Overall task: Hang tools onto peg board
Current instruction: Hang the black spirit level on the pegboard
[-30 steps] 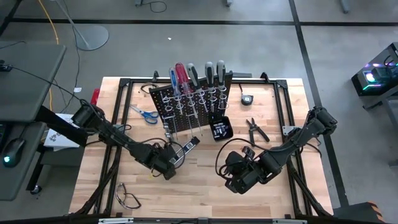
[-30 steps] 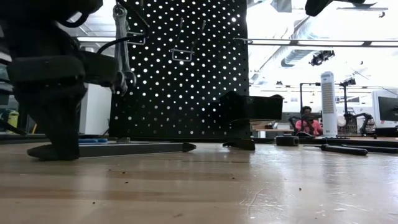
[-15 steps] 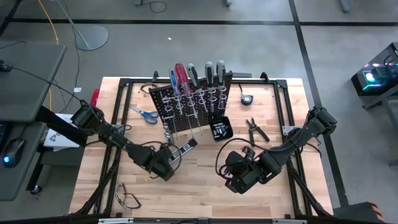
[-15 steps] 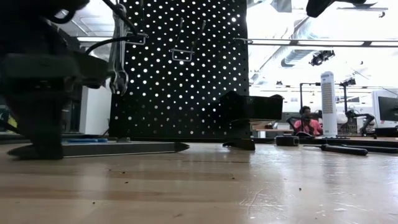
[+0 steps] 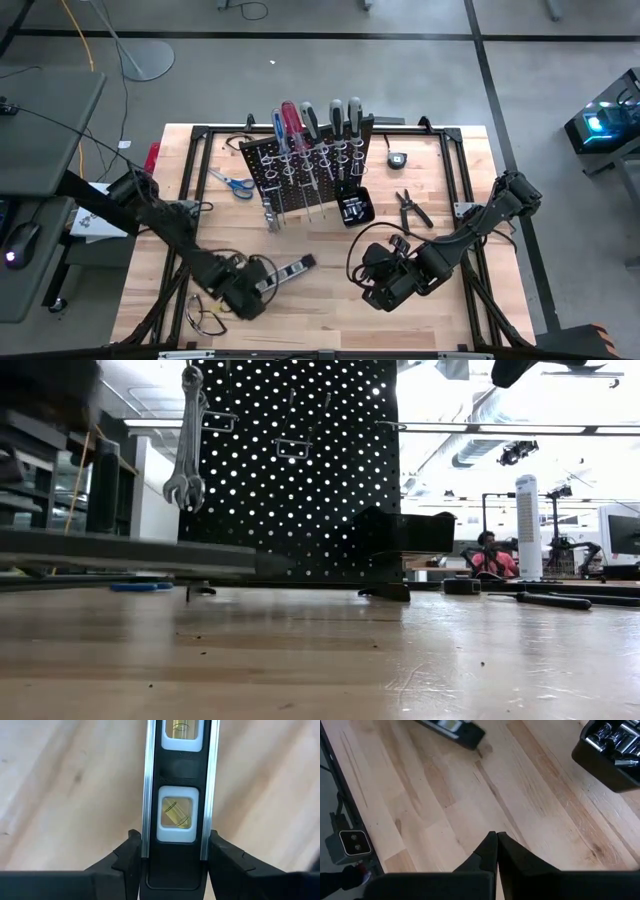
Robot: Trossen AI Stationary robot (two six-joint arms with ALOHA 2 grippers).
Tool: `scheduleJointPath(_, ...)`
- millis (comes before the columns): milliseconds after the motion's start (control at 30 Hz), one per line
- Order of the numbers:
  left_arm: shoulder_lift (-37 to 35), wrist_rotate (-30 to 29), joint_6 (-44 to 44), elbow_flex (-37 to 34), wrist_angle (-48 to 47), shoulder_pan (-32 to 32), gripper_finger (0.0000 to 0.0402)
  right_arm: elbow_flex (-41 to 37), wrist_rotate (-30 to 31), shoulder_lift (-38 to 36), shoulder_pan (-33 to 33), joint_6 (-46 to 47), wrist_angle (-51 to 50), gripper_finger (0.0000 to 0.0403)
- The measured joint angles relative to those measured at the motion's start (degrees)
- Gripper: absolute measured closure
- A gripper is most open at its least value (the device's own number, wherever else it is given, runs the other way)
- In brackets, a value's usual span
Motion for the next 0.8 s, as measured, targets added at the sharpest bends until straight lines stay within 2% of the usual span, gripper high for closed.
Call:
scheduleJointPath(200,0.0,-5.7,-1.7,5.9,-8.4,-4.7,0.0242,0.0,0.2,0.0,0.0,-1.1,0.0,0.0403)
scheduleJointPath(400,0.0,-16.0,0.3,17.2,-25.1,-8.4,0.0242,0.0,0.8,0.0,0.0,-1.0,0.0,0.0403)
scheduleJointPath(533,0.0,-19.7,4.7,25.6,-37.4,-9.0,0.0242,0.0,1.0,0.0,0.0,-1.0,0.0,0.0403)
scheduleJointPath(667,-0.1,-23.2,5.0,33.6,-52.1,-9.1,0.0242,0.0,1.0,0.0,0.0,-0.3,0.0,0.0403)
scheduleJointPath(800,-0.9,-25.0,10.3,36.2,-51.9,-8.9,0.0242,0.0,1.5,0.0,-0.2,0.5,0.0,0.0403)
